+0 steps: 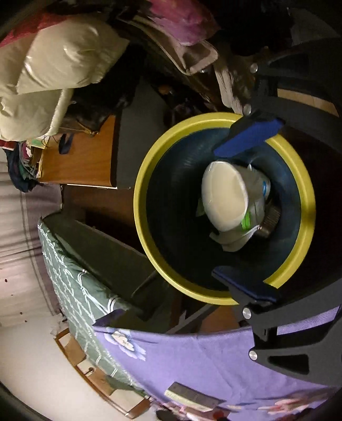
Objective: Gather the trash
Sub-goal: 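Carry the paper cup over the bin and open the right gripper, then grasp the white box with the left gripper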
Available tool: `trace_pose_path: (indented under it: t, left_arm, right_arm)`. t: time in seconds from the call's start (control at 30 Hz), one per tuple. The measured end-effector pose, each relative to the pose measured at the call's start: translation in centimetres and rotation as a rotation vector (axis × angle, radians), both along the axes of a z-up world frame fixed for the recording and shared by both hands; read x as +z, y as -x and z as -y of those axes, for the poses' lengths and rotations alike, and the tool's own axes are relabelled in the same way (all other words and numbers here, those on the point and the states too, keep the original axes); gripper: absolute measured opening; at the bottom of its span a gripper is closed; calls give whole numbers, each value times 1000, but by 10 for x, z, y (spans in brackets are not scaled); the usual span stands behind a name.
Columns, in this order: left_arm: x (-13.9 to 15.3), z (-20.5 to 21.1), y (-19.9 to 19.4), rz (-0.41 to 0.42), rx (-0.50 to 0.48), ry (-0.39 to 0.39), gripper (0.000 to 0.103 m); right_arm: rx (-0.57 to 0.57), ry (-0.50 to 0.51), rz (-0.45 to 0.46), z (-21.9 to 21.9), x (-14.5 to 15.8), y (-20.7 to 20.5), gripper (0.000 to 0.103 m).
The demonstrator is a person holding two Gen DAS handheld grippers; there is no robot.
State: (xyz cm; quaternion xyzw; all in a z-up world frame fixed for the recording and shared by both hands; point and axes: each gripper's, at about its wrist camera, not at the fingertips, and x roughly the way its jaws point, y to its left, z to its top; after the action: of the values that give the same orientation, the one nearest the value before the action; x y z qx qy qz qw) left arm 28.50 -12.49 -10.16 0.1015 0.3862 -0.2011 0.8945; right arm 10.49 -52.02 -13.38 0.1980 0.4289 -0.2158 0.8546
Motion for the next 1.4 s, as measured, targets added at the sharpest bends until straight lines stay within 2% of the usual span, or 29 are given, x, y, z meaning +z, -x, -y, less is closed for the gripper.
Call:
trace_pose_path:
  t: [0.27,0.4,0.6,0.9,0.97,1.03,1.23,1.4]
  left_arm:
    - [-21,13,-36,-65,-7,-35,96]
    - [-34,21,-49,-67,-6,-94,96]
    - [-32,33,-70,-43,-21,-118,96]
    - [-37,61,-97,-73,-84,-150,96]
    - [-37,68,-97,-71,-93,-165,85]
    - [-37,72,-97,-84,-109,-157,78]
    - [-36,86,-78,-87,-149,-159,75]
    - [-28,104,-48,-85,-214,-136,74]
  right_arm:
    - [48,-29,53,-12,10,-3,82]
    - [53,-48,62,-14,10,-5,83]
    - [53,-62,64,-15,7,-6,83]
    - [52,-70,63,-13,4,-6,83]
    - [54,-71,64,-13,4,-6,83]
    - [57,-73,66,-13,4,-6,83]
    - [60,-87,80,-12,4,-3,83]
    - [61,-84,92,-10,9,3,83]
